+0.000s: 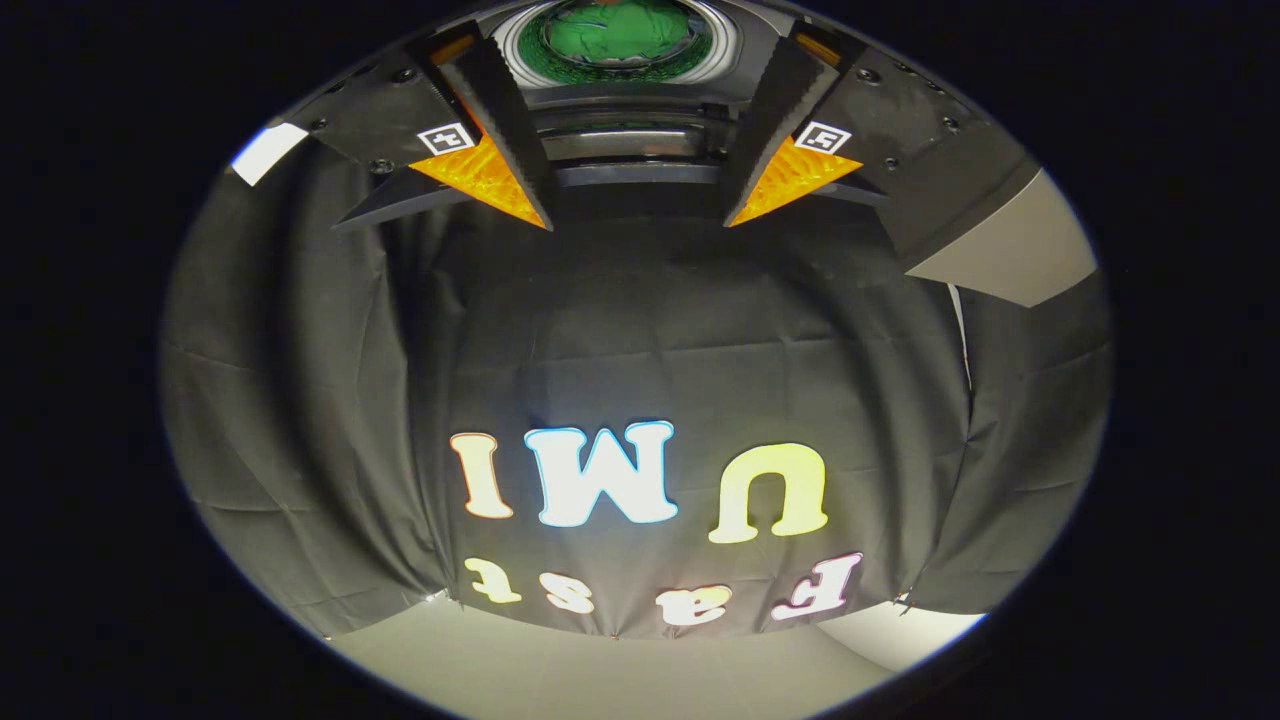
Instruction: Put the clothes into the washing machine and then close the washing machine lid.
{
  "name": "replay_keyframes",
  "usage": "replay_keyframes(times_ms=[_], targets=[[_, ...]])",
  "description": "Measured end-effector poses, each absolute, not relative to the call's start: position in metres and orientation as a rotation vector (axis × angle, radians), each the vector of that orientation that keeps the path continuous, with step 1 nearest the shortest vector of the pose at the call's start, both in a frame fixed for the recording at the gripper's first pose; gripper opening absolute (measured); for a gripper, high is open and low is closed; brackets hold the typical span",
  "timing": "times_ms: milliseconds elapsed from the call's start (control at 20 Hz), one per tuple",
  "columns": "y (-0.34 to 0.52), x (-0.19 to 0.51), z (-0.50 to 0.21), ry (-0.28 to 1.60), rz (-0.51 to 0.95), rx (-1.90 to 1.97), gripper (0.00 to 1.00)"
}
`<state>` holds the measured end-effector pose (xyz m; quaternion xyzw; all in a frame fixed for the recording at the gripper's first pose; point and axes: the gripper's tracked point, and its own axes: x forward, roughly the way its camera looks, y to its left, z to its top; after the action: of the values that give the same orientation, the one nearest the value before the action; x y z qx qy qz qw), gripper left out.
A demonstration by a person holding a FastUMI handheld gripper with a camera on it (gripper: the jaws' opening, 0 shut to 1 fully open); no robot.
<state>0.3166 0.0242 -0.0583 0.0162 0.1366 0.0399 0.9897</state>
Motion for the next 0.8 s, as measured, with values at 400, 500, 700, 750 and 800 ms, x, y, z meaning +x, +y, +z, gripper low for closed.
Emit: replay_keyframes(times_ms=[400,500,700,750,800], targets=[[0.023,0.287,-0.068,0.264,0.077,0.026,1.0],[0.023,0.282,-0.07,0.262,0.078,0.022,1.0],[0.022,0.269,-0.077,0.262,0.082,0.024,1.0],[0.022,0.265,-0.078,0.262,0.083,0.022,1.0],[0.022,0.262,-0.08,0.263,0.084,0.023,1.0]])
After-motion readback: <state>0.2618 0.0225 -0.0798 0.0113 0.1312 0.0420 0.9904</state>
